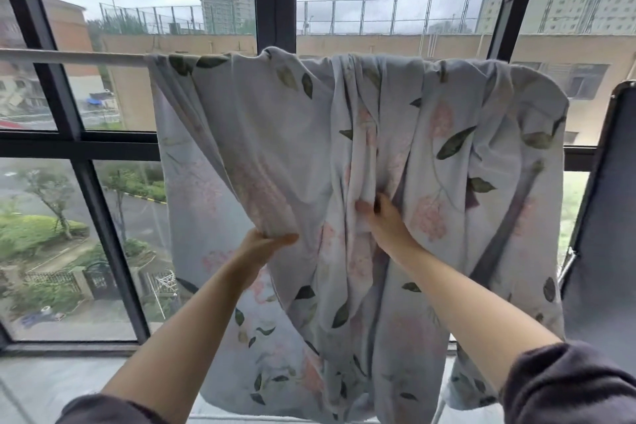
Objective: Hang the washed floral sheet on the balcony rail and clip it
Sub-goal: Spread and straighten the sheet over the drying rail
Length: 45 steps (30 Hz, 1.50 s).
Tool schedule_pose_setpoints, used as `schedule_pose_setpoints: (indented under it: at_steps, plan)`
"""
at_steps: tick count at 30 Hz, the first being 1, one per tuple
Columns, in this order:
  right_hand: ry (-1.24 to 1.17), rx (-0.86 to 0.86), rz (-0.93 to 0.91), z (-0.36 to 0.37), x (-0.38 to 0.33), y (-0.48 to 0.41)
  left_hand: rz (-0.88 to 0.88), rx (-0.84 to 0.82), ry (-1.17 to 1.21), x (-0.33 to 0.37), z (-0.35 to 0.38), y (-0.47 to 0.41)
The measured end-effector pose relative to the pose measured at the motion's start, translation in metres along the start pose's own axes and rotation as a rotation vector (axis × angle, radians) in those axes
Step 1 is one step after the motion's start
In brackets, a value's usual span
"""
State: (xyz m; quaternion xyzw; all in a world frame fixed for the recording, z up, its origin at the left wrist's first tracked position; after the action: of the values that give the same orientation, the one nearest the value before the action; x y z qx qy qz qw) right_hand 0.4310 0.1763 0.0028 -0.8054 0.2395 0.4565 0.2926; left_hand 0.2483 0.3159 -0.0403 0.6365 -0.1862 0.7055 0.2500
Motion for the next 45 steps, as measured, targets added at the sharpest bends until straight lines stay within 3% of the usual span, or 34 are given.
schedule_pose_setpoints:
  at_steps: [5,8,17,22,26,28,31,34,38,43,45]
  plan:
    - [0.184,0.076,-0.055,-0.02,0.013,0.009,0.066,0.368,-0.012,-0.004,-0.006,0.008]
    - [0.283,0.14,-0.066,-0.034,0.021,0.012,0.117,0.417,0.013,-0.002,-0.012,0.016]
    - [0.256,0.087,-0.093,-0.024,0.019,0.028,0.189,0.373,0.114,0.002,-0.018,0.05]
    - [0.094,-0.061,-0.172,-0.004,0.002,0.043,0.095,-0.096,0.019,0.009,-0.005,0.072]
    - [0.049,-0.197,-0.356,0.012,-0.047,0.05,0.063,-0.298,-0.179,0.017,0.011,0.071]
    - [0.074,-0.199,-0.448,0.015,-0.074,0.047,0.087,-0.26,-0.28,0.021,0.015,0.065]
    - [0.139,-0.207,-0.553,0.016,-0.108,0.042,0.242,-0.002,-0.254,0.043,0.001,0.049]
    - [0.316,-0.074,-0.681,0.006,-0.121,0.03,0.494,0.235,-0.093,0.088,-0.042,0.043]
    - [0.621,0.249,-0.728,0.005,-0.131,0.012,0.723,0.284,-0.133,0.151,-0.084,0.047]
    - [0.875,0.51,-0.724,0.025,-0.168,-0.012,0.88,0.041,-0.623,0.205,-0.107,0.044]
    - [0.912,0.535,-0.734,0.027,-0.182,-0.023,0.902,0.126,-0.847,0.223,-0.113,0.036]
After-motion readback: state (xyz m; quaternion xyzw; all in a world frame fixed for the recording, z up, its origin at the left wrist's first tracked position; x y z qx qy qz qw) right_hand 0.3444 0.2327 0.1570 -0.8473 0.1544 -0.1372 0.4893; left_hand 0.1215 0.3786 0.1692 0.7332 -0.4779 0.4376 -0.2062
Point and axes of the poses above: each hand's wrist, its own y-axis away from the middle knuckle, its own z-axis out of the palm, x = y × z, the point moved 3 cm from there along -y, towards the middle knuckle, and after that the axes turned 8 degrees about y, right-handed, at the moved point
